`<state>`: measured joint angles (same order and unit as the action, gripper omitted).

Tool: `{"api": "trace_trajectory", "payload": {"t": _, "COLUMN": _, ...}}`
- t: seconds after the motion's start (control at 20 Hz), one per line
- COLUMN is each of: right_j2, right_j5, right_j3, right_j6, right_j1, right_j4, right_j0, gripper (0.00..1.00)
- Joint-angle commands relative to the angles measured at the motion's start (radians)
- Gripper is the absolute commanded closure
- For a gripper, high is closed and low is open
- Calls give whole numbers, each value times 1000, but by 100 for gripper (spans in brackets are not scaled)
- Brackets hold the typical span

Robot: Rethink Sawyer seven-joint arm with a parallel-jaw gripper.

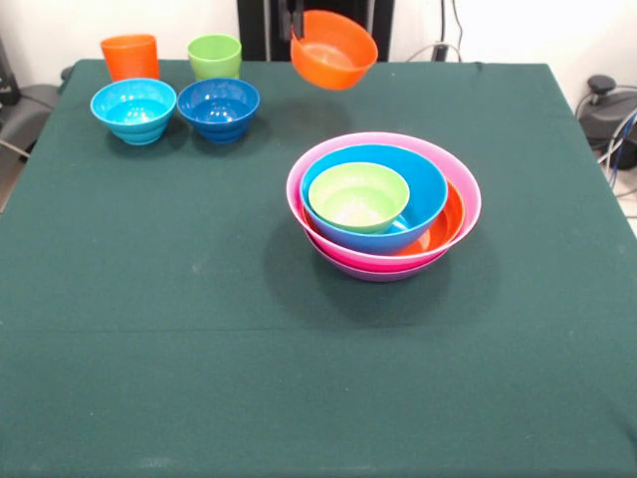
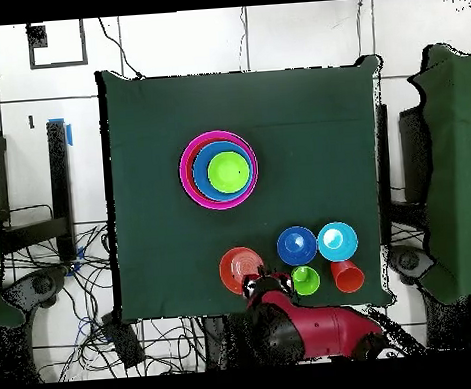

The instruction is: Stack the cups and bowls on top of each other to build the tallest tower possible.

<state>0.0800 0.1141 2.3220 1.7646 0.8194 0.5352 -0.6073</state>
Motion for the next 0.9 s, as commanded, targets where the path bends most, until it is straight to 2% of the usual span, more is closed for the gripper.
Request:
{"api": "trace_trajectory", "payload": {"t": 0.05, "right_j2": 121, "right_j5": -90, "right_j3": 53, "right_j6": 147, "right_j1": 93, "right_j4": -67, "right_j0": 33, "gripper": 100}}
{"api": "trace_trajectory", "payload": {"t": 0.4, "right_j2": 90, "right_j5": -77, "right_j3": 22, "right_j6": 145, "right_j1": 63, "right_j4": -69, "right_j0": 56, "gripper": 100}}
{"api": "trace_trajectory", "payload": {"t": 0.65, "right_j2": -22, "right_j5": 50, "right_j3": 105, "right_j6": 203, "right_j1": 59, "right_j4": -59, "right_j0": 124, "gripper": 100}}
{"api": "trace_trajectory", "payload": {"t": 0.75, "right_j2": -61, "right_j5": 80, "right_j3": 127, "right_j6": 201, "right_j1": 81, "right_j4": -42, "right_j0": 145, "gripper": 100}}
{"api": "trace_trajectory", "payload": {"t": 0.9, "right_j2": -41, "right_j5": 64, "right_j3": 162, "right_j6": 198, "right_j1": 117, "right_j4": -27, "right_j0": 107, "gripper": 100}}
